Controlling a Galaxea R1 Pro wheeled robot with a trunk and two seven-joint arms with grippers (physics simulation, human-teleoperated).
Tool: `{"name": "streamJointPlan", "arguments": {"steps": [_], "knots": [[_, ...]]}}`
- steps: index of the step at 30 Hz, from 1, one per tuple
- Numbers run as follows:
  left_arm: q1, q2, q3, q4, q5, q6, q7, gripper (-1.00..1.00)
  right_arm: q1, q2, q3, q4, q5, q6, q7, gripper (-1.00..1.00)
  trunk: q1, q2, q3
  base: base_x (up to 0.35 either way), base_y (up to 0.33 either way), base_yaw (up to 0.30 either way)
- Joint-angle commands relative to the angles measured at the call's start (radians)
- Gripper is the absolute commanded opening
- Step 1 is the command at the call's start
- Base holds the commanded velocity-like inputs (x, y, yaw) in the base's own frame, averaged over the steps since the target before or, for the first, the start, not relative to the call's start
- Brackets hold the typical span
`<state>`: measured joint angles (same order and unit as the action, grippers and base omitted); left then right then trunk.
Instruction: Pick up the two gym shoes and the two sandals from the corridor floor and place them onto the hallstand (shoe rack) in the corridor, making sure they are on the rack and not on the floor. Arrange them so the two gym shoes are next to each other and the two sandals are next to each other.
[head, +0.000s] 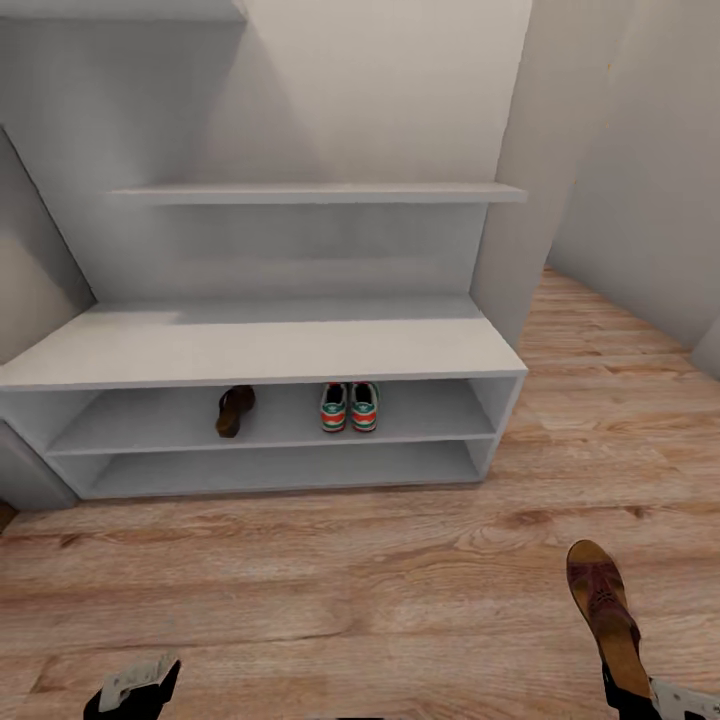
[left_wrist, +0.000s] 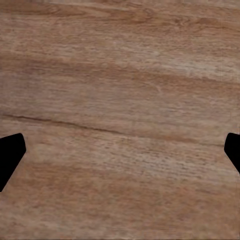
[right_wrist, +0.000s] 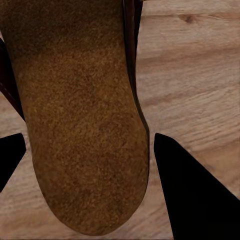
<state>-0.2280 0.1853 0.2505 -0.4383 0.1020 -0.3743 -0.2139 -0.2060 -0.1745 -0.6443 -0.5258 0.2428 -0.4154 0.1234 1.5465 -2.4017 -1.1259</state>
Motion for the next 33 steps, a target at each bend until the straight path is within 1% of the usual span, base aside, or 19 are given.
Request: {"name": "streamJointPlan", "arguments": {"steps": [1, 3, 4, 6, 11, 33], "knots": [[0.008, 0.003, 0.003, -0.001, 0.011, -0.003, -0.010, 1.00, -0.001, 0.004, -0.009, -0.001, 0.003, -0.003, 0.010, -1.00, 0.000, 0.000, -0.001, -0.001, 0.308, 0.000], [0.019, 0.013, 0.004, -0.001, 0.014, -0.005, -0.010, 1.00, -0.001, 0.013, -0.010, -0.002, 0.003, -0.003, 0.010, -1.00, 0.000, 0.000, -0.001, 0.000, 0.309, 0.000], [0.020, 0.015, 0.003, 0.002, 0.021, -0.006, -0.010, 1.00, -0.001, 0.015, -0.010, -0.002, 0.003, -0.003, 0.010, -1.00, 0.000, 0.000, -0.001, 0.000, 0.309, 0.000], [0.021, 0.016, 0.003, 0.004, 0.030, -0.006, -0.010, 1.00, -0.001, 0.015, -0.010, 0.000, 0.003, -0.003, 0.009, -1.00, 0.000, 0.000, -0.001, 0.000, 0.309, 0.000], [0.022, 0.016, 0.003, 0.007, 0.038, -0.006, -0.010, 1.00, -0.001, 0.016, -0.011, 0.001, 0.003, -0.003, 0.009, -1.00, 0.000, 0.000, -0.001, 0.000, 0.309, 0.000], [0.023, 0.016, 0.001, 0.009, 0.041, -0.011, -0.011, 1.00, -0.001, 0.018, -0.010, 0.001, 0.003, -0.003, 0.008, -1.00, 0.000, 0.000, -0.001, 0.000, 0.309, 0.000]]}}
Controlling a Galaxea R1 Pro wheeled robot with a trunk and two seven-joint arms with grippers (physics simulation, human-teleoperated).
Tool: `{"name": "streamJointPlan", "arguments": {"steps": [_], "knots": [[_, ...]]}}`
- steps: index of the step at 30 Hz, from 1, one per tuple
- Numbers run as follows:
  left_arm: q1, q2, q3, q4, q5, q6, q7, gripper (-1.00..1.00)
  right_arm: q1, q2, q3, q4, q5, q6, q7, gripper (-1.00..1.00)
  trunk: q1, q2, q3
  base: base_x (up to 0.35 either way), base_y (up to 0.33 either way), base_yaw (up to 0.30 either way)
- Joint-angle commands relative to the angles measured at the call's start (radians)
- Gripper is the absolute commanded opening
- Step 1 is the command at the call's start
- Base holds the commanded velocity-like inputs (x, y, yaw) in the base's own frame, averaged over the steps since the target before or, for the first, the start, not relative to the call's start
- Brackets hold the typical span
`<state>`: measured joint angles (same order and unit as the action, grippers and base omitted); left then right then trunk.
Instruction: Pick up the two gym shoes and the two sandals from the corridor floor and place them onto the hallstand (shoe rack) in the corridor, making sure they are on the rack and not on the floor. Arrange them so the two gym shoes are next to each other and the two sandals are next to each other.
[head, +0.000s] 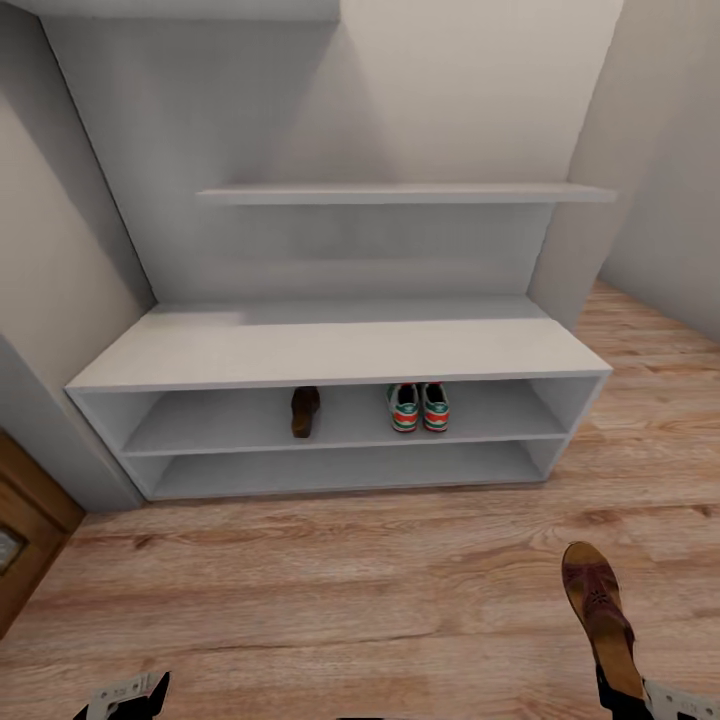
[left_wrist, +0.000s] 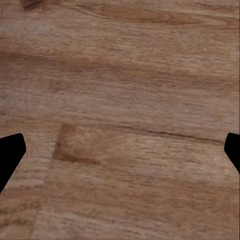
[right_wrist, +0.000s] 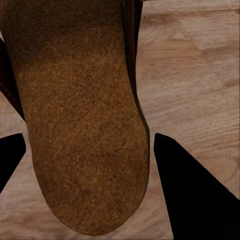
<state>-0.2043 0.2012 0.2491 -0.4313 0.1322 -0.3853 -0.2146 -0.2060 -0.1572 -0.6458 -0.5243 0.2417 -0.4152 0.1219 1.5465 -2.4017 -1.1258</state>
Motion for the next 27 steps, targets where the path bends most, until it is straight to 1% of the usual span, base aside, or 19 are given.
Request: {"name": "streamJointPlan", "arguments": {"steps": [1, 17, 27], "knots": [[-0.001, 0.000, 0.003, 0.002, 0.010, 0.000, -0.010, 1.00, -0.001, 0.001, -0.009, 0.000, 0.005, -0.004, 0.010, -1.00, 0.000, 0.000, -0.001, 0.000, 0.309, 0.000], [-0.001, 0.000, 0.003, 0.002, 0.010, 0.000, -0.011, 1.00, -0.001, 0.001, -0.008, 0.000, 0.005, -0.004, 0.010, -1.00, 0.000, 0.000, -0.001, -0.043, 0.309, 0.000], [-0.001, 0.000, 0.003, 0.002, 0.010, 0.000, -0.011, 1.00, -0.001, 0.002, -0.008, 0.000, 0.005, -0.004, 0.010, -1.00, 0.000, 0.000, -0.001, -0.140, 0.298, 0.000]]}}
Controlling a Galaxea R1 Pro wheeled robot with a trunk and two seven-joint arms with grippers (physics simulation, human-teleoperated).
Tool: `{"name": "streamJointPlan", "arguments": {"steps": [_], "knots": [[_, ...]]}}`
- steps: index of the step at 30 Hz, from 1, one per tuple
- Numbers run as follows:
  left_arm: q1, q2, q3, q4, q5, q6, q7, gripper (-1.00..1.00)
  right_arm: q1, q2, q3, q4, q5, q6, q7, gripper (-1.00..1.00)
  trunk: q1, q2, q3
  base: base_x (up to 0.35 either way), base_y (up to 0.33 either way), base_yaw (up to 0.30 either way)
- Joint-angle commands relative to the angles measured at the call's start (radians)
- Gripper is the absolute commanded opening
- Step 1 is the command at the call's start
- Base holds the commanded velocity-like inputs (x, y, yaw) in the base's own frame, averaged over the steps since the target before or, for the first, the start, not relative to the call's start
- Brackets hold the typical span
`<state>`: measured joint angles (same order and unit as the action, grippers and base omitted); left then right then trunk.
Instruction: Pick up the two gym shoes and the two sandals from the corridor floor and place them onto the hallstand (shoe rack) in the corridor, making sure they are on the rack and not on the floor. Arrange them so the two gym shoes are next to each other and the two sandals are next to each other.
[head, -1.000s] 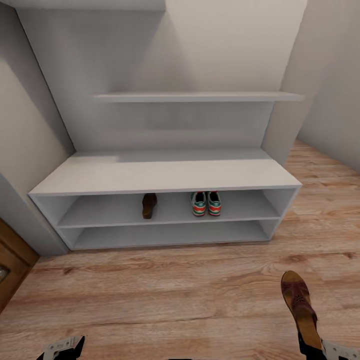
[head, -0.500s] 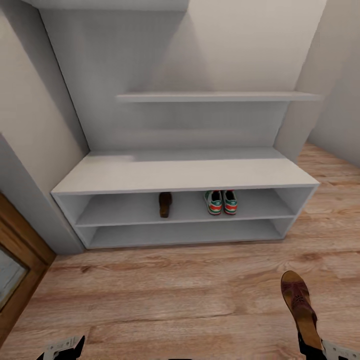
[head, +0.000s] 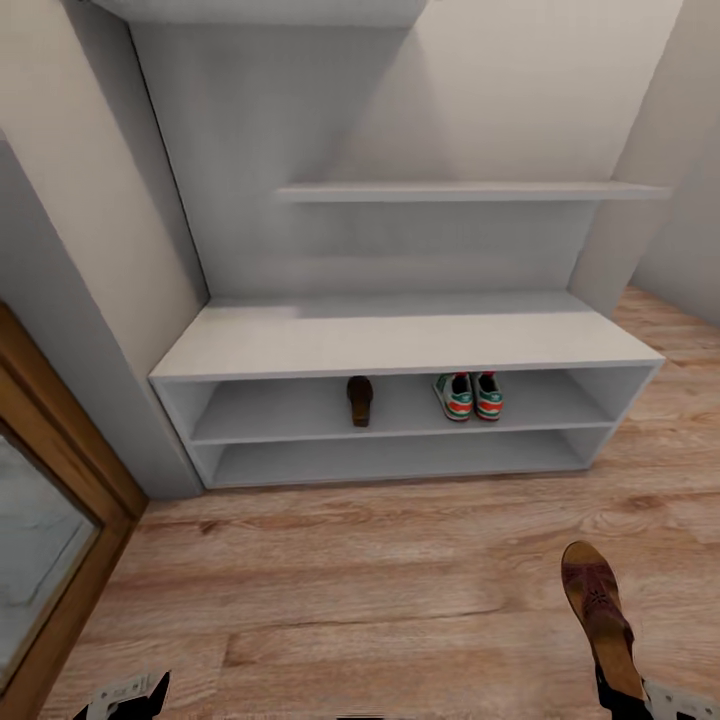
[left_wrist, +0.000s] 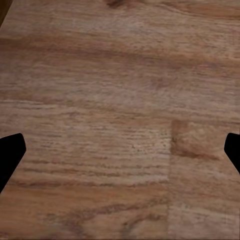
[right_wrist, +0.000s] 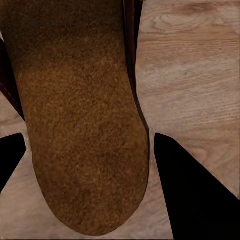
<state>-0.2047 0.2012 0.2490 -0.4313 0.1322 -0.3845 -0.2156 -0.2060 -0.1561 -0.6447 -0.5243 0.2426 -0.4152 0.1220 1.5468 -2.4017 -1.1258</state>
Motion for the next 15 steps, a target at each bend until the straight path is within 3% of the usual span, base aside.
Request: {"name": "streamJointPlan", "arguments": {"steps": [1, 15], "knots": [[-0.001, 0.000, 0.003, 0.002, 0.010, 0.000, -0.010, 1.00, -0.001, 0.001, -0.009, 0.000, 0.004, -0.004, 0.010, -1.00, -0.001, 0.000, -0.001, -0.169, 0.292, 0.000], [-0.001, 0.000, 0.003, 0.001, 0.009, 0.000, -0.008, 1.00, -0.001, 0.001, -0.009, -0.002, 0.004, -0.004, 0.010, -1.00, -0.001, 0.000, -0.001, -0.197, 0.275, 0.000]]}}
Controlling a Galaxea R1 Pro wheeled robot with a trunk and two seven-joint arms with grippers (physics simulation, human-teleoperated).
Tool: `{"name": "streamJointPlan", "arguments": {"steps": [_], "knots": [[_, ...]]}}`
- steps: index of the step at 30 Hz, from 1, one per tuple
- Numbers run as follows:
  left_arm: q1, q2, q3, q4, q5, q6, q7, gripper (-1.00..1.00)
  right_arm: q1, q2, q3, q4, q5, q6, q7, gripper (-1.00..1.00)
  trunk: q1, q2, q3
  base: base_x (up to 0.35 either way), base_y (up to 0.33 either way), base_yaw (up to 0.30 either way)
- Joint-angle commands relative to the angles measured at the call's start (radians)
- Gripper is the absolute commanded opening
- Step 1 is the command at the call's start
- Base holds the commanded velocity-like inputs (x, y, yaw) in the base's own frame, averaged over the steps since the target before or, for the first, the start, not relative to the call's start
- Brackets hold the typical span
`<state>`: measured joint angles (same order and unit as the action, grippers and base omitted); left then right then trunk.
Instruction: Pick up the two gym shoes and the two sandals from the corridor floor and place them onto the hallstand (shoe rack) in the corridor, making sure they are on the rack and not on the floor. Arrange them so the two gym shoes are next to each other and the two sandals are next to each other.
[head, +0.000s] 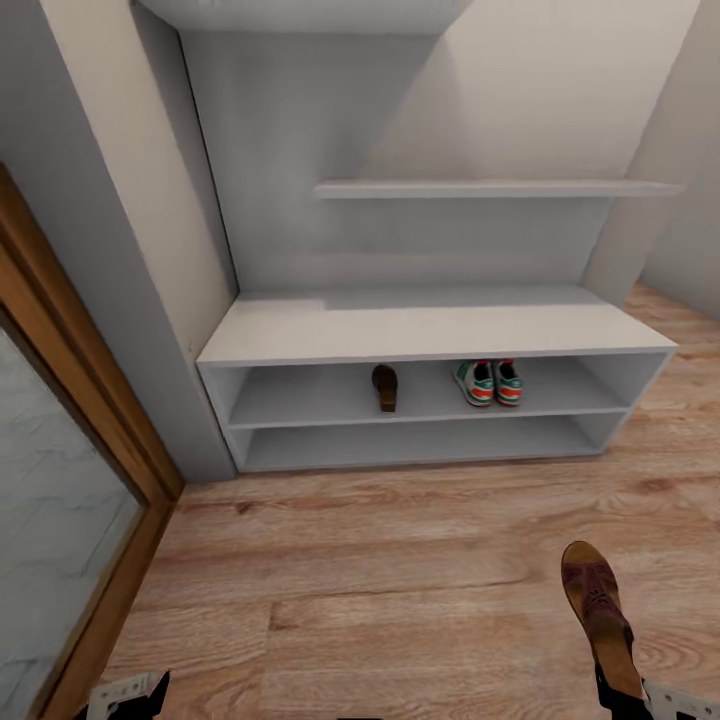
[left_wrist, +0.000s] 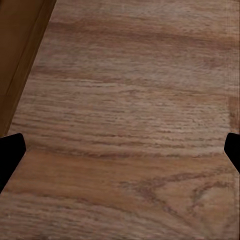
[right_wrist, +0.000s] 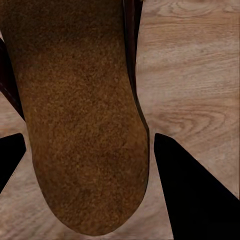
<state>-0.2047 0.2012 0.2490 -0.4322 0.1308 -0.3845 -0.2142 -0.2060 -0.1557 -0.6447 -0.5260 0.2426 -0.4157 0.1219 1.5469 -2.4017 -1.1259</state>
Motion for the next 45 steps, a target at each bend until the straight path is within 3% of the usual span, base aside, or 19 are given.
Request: {"name": "streamJointPlan", "arguments": {"steps": [1, 7, 15, 21, 23, 26, 30, 37, 40, 41, 45], "knots": [[0.000, 0.000, 0.003, 0.001, 0.010, -0.001, -0.010, 1.00, -0.001, 0.001, -0.009, 0.000, 0.004, -0.004, 0.010, -1.00, -0.001, 0.000, -0.001, -0.226, 0.248, 0.000], [-0.001, -0.006, -0.015, 0.001, -0.009, -0.020, -0.035, 1.00, -0.001, 0.000, -0.009, 0.002, 0.008, -0.004, 0.012, -1.00, -0.001, 0.000, -0.001, -0.063, 0.067, 0.000], [-0.001, -0.013, -0.086, 0.001, -0.057, -0.063, -0.255, 1.00, -0.001, -0.001, -0.007, 0.003, 0.012, -0.005, 0.013, -1.00, -0.001, 0.000, -0.001, -0.004, 0.004, 0.000], [-0.001, -0.008, -0.089, 0.001, -0.055, -0.070, -0.375, 1.00, -0.001, 0.001, -0.001, 0.004, 0.011, -0.002, 0.013, -1.00, -0.001, 0.000, -0.001, 0.000, 0.000, 0.000], [0.000, -0.004, -0.086, 0.002, -0.051, -0.076, -0.415, 1.00, -0.001, 0.010, 0.018, 0.012, 0.011, -0.001, 0.013, -1.00, -0.001, 0.000, -0.001, 0.000, 0.000, 0.000], [0.006, 0.004, -0.082, 0.003, -0.039, -0.085, -0.453, 1.00, -0.001, 0.036, 0.069, 0.028, 0.011, 0.003, 0.008, -1.00, -0.001, 0.000, -0.001, 0.000, 0.000, 0.000], [0.025, 0.019, -0.069, 0.003, -0.008, -0.096, -0.475, 1.00, -0.002, 0.093, 0.163, 0.035, 0.012, 0.053, -0.016, -1.00, -0.001, 0.000, -0.001, 0.000, 0.000, 0.000], [0.033, 0.026, -0.061, 0.003, 0.007, -0.100, -0.483, 1.00, -0.063, 0.196, 0.307, 0.010, 0.010, 0.301, -0.197, -1.00, -0.001, 0.000, -0.001, 0.000, 0.000, 0.000], [0.034, 0.027, -0.061, 0.003, 0.008, -0.100, -0.483, 1.00, -0.138, 0.274, 0.434, -0.027, 0.008, 0.466, -0.303, -1.00, -0.001, 0.000, -0.001, 0.000, 0.000, 0.000], [0.034, 0.028, -0.060, 0.003, 0.007, -0.100, -0.484, 1.00, -0.191, 0.330, 0.503, -0.056, 0.006, 0.551, -0.357, -1.00, -0.001, 0.000, -0.001, 0.000, 0.000, 0.000], [0.034, 0.029, -0.060, -0.001, 0.007, -0.100, -0.484, 1.00, -0.345, 0.330, 0.536, -0.081, 0.001, 0.684, -0.404, -1.00, -0.001, 0.000, -0.001, 0.000, 0.000, 0.000]]}}
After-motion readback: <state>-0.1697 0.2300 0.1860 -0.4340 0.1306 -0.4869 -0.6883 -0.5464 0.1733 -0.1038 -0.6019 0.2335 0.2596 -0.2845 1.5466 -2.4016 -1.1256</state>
